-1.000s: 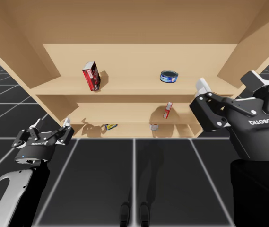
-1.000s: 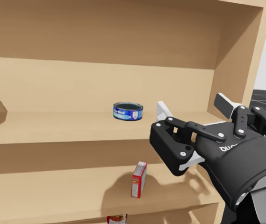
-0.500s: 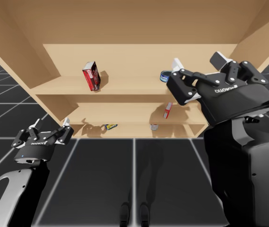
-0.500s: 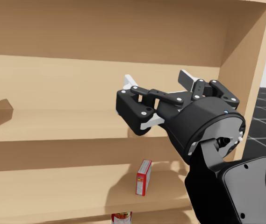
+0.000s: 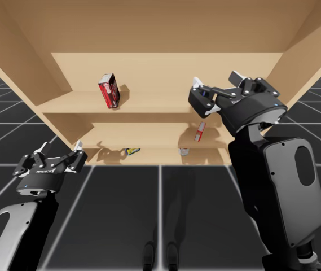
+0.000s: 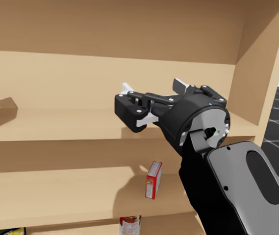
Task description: Look through the shelves, find the tuna can, and take it.
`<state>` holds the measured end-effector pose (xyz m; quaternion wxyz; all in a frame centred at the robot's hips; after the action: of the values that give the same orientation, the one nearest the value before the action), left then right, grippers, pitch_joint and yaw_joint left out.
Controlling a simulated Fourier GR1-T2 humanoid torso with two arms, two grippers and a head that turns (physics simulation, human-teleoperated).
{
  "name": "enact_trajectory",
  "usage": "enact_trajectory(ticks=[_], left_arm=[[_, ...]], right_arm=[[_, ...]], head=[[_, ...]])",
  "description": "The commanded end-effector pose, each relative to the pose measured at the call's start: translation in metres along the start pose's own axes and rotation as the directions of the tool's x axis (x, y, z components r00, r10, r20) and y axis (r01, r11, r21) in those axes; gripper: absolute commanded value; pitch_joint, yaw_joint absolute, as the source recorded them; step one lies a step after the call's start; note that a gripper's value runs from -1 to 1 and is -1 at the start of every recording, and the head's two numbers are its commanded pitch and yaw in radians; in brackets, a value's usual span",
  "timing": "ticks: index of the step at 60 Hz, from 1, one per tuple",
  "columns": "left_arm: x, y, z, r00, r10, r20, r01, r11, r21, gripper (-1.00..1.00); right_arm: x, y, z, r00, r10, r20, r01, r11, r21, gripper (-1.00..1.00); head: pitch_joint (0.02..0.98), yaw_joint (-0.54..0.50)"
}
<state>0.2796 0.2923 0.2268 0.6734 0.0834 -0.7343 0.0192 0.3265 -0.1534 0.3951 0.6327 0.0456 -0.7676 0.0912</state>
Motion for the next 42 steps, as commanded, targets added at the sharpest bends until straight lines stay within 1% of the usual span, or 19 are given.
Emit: enact_trajectory(ticks=[1,2,4,5,7,11,12,14,16,19,21,23,24,28,30,32,37,39,42], left_arm=[[0.0,0.0,0.0,1.0,0.003,-0.001,-0.003,1.0,0.0,-1.0],[0.0,0.0,0.0,1.0,0.003,-0.001,-0.003,1.0,0.0,-1.0],[0.0,0.0,0.0,1.0,0.003,-0.001,-0.003,1.0,0.0,-1.0],[0.0,0.0,0.0,1.0,0.003,-0.001,-0.003,1.0,0.001,-1.0],[0.0,0.0,0.0,1.0,0.003,-0.001,-0.003,1.0,0.001,-1.0],[-0.001,0.0,0.0,1.0,0.003,-0.001,-0.003,1.0,0.001,-1.0],[-0.001,0.0,0.0,1.0,0.002,-0.001,-0.002,1.0,0.001,-1.0],[-0.001,0.0,0.0,1.0,0.002,-0.002,-0.002,1.0,0.001,-1.0],[-0.001,0.0,0.0,1.0,0.001,-0.002,-0.001,1.0,0.002,-1.0],[-0.001,0.0,0.0,1.0,0.001,-0.004,-0.001,1.0,0.001,-1.0],[-0.001,0.0,0.0,1.0,0.001,-0.005,-0.001,1.0,0.001,-1.0],[-0.001,0.0,0.0,1.0,0.001,-0.006,-0.001,1.0,0.001,-1.0],[-0.001,0.0,0.0,1.0,0.001,-0.006,-0.001,1.0,0.001,-1.0],[-0.001,0.001,0.0,1.0,0.001,-0.007,-0.001,1.0,0.001,-1.0],[-0.001,0.001,0.0,1.0,0.001,-0.007,-0.001,1.0,0.002,-1.0],[-0.001,0.001,0.0,1.0,0.002,-0.007,-0.002,1.0,0.002,-1.0],[-0.001,0.001,0.0,1.0,0.002,-0.006,-0.002,1.0,0.001,-1.0],[-0.001,0.001,0.0,1.0,0.002,-0.006,-0.002,1.0,0.001,-1.0],[-0.001,0.001,0.0,1.0,0.002,-0.006,-0.002,1.0,0.001,-1.0]], right_arm=[[-0.027,0.002,-0.01,0.9221,-0.008,-0.387,0.017,1.0,0.019,-1.0],[-0.028,0.002,-0.012,0.9163,-0.011,-0.4,0.022,0.999,0.024,-1.0],[-0.028,0.002,-0.013,0.9148,-0.008,-0.404,0.019,1.0,0.023,-1.0],[-0.029,0.002,-0.014,0.9126,-0.006,-0.409,0.016,1.0,0.022,-1.0],[-0.03,0.001,-0.016,0.9076,-0.009,-0.42,0.022,0.999,0.027,-1.0],[-0.031,0.0,-0.02,0.9022,-0.012,-0.431,0.026,0.999,0.027,-1.0],[-0.033,-0.001,-0.022,0.9005,-0.007,-0.435,0.02,0.999,0.026,-1.0],[-0.034,-0.001,-0.024,0.8954,-0.012,-0.445,0.029,0.999,0.031,-1.0],[-0.036,-0.001,-0.026,0.8897,-0.014,-0.456,0.032,0.999,0.032,-1.0],[-0.04,-0.002,-0.031,0.884,-0.002,-0.467,0.019,0.999,0.03,-1.0],[-0.042,-0.002,-0.032,0.8799,-0.007,-0.475,0.023,0.999,0.027,-1.0],[-0.045,-0.002,-0.035,0.8787,0.006,-0.477,0.005,1.0,0.021,-1.0],[-0.046,-0.003,-0.035,0.878,0.006,-0.479,0.002,1.0,0.017,-1.0],[-0.05,-0.004,-0.038,0.8689,0.004,-0.495,0.002,1.0,0.012,-1.0],[-0.051,-0.004,-0.039,0.8696,0.007,-0.494,0.0,1.0,0.013,-1.0],[-0.053,-0.004,-0.04,0.8659,0.009,-0.5,-0.004,1.0,0.01,-1.0],[-0.055,-0.006,-0.044,0.8683,0.008,-0.496,-0.008,1.0,0.004,-1.0],[-0.056,-0.008,-0.048,0.8706,0.004,-0.492,-0.007,1.0,-0.003,-1.0],[-0.057,-0.009,-0.05,0.8717,-0.002,-0.49,-0.002,1.0,-0.008,-1.0]], head=[[0.335,-0.23],[0.336,-0.22],[0.336,-0.23],[0.337,-0.23],[0.339,-0.23],[0.343,-0.23],[0.344,-0.23],[0.345,-0.23],[0.346,-0.22],[0.346,-0.22],[0.346,-0.22],[0.347,-0.22],[0.348,-0.22],[0.35,-0.22],[0.351,-0.22],[0.352,-0.21],[0.354,-0.21],[0.355,-0.21],[0.355,-0.21]])
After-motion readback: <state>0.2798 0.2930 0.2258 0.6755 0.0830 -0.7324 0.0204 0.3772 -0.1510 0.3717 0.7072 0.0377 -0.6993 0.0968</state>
